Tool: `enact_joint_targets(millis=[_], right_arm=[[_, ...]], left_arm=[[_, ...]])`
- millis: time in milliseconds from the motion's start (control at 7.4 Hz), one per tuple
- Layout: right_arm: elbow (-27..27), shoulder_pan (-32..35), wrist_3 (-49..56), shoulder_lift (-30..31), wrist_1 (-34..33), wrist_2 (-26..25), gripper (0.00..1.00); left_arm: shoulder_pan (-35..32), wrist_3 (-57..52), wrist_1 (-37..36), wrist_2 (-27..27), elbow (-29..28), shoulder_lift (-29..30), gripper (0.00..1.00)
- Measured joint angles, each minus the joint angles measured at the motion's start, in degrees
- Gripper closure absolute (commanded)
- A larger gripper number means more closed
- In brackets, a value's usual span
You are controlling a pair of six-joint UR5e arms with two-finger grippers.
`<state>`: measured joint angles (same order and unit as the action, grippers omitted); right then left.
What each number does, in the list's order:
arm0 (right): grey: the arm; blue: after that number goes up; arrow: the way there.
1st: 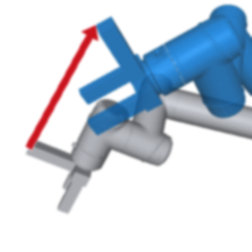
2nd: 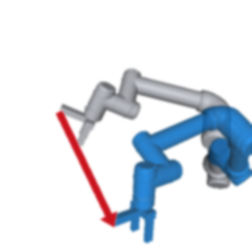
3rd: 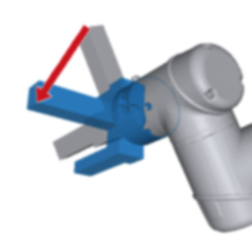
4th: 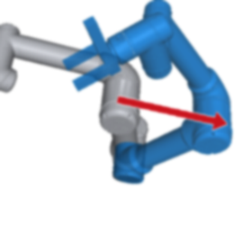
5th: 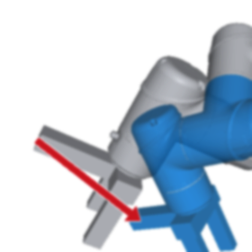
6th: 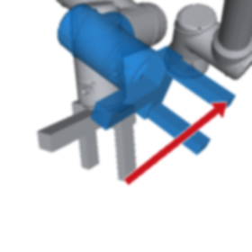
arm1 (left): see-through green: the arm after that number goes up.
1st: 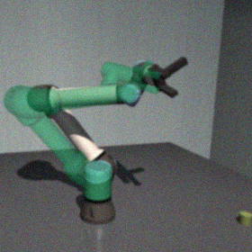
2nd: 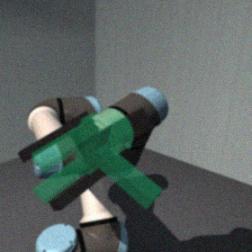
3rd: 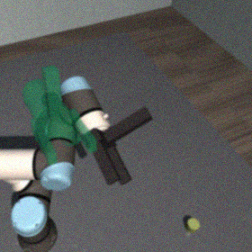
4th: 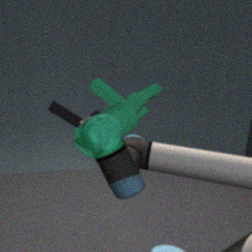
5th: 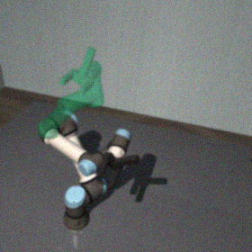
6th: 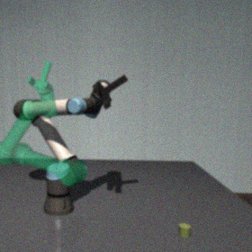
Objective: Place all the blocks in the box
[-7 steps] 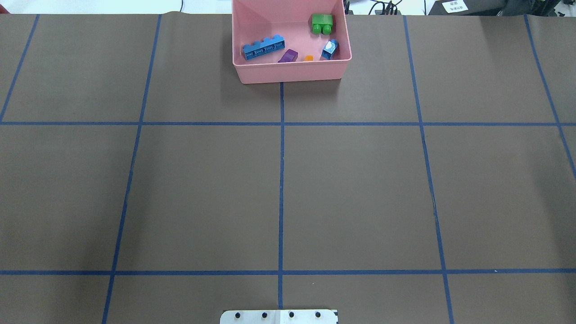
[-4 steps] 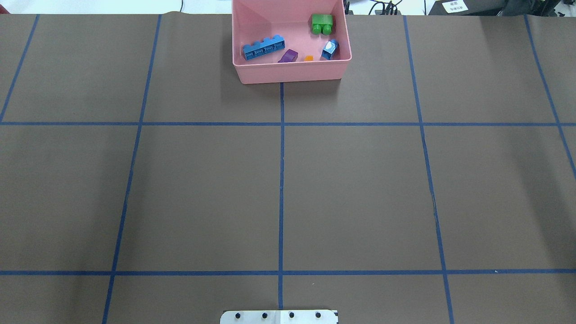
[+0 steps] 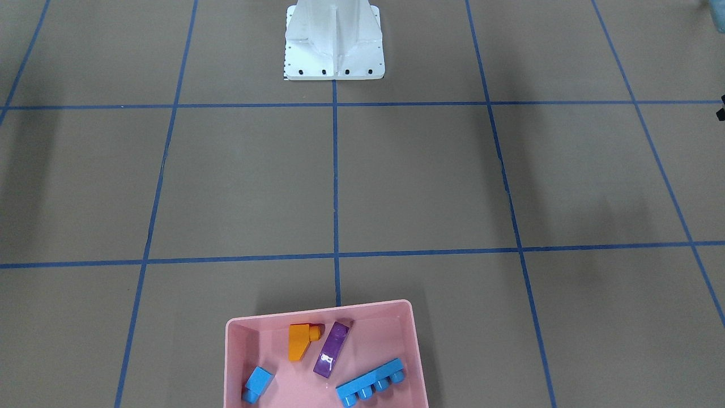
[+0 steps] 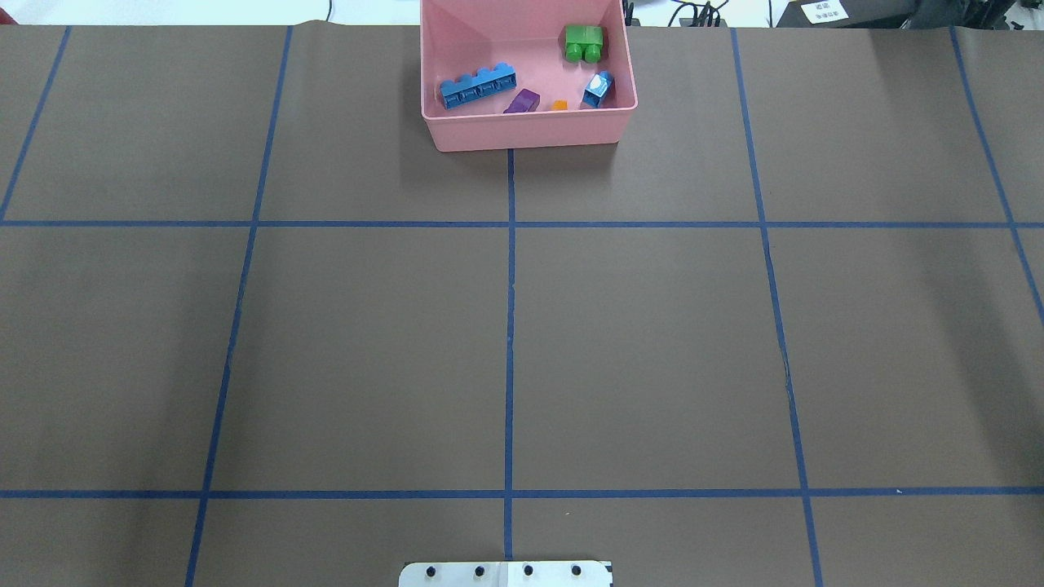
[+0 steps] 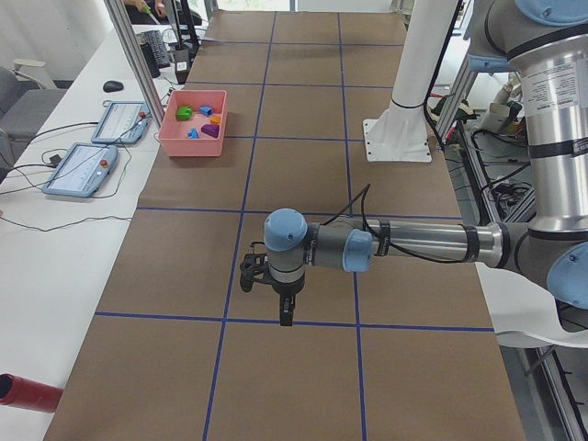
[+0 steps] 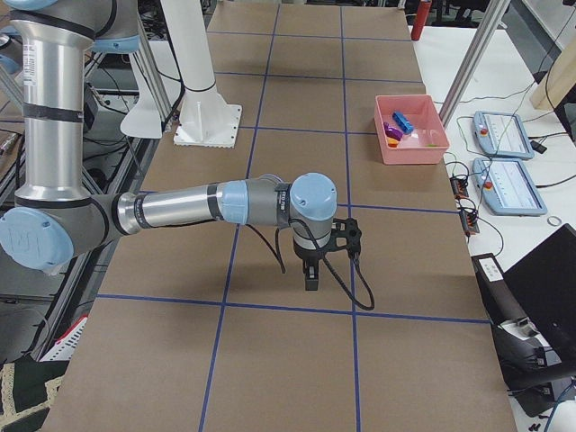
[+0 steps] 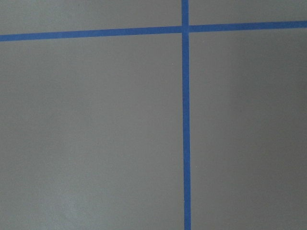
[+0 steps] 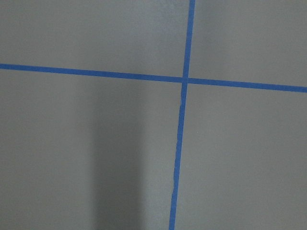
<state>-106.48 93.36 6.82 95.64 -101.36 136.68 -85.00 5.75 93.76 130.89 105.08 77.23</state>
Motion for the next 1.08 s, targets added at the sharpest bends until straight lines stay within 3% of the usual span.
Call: enact_joint_targets(millis=[270, 541, 1082], right_arm=[[0.1, 0.0, 0.1, 0.3, 1.2, -0.4, 0.0], [0.1, 0.0, 0.7, 1.5, 3.0, -0.5, 0.0], [0.6, 0.0, 0.7, 3.2, 5.5, -0.4, 0.0]], left_arm=[[-0.9, -2.1, -1.5, -0.3, 1.5, 0.1, 0.0], [-3.8, -9.3, -7.6, -1.2, 0.9, 2.0, 0.0], [-5.1, -11.3, -10.9, -1.1, -5.7, 8.2, 0.0]])
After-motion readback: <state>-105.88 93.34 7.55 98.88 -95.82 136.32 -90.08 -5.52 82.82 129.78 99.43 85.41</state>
